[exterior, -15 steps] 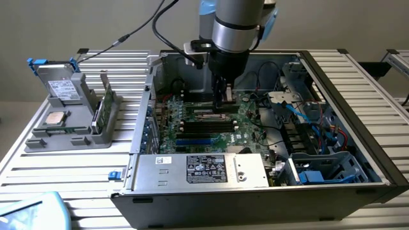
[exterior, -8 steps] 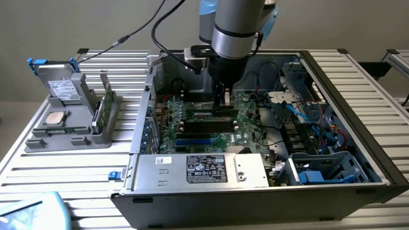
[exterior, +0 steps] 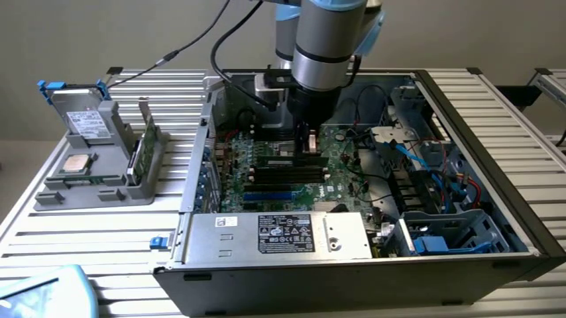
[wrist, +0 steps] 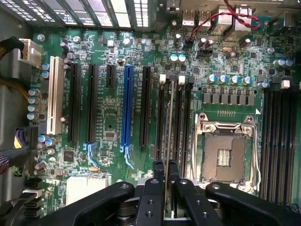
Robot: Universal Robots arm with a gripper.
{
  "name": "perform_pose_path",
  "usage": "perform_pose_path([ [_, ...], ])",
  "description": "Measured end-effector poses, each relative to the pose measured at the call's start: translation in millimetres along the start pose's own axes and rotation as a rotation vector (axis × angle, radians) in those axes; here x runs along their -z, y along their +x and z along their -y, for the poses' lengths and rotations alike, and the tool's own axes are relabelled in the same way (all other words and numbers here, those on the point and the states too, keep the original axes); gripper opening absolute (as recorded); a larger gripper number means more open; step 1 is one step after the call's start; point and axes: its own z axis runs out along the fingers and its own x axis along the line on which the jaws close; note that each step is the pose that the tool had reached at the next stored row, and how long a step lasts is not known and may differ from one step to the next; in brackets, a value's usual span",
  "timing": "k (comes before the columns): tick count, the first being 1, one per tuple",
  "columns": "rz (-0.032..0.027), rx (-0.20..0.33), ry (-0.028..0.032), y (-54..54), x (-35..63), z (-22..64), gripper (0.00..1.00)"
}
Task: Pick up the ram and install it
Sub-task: 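Insert the ram into the slot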
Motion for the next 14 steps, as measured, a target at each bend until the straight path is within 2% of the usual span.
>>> perform_pose_path([
  [3,-0.0020,0.000,-0.0001,0.0,-5.2,-0.8,0.14],
  [7,-0.0079,0.003,-0.0006,0.0,-10.5,-1.0,0.14],
  [10,-0.0152,0.008,-0.0014,0.0,-13.3,-1.1,0.14],
  [12,-0.0244,0.013,-0.0035,0.0,-14.3,-1.1,0.14],
  [14,-0.0266,0.014,-0.0075,0.0,-14.2,-1.2,0.14],
])
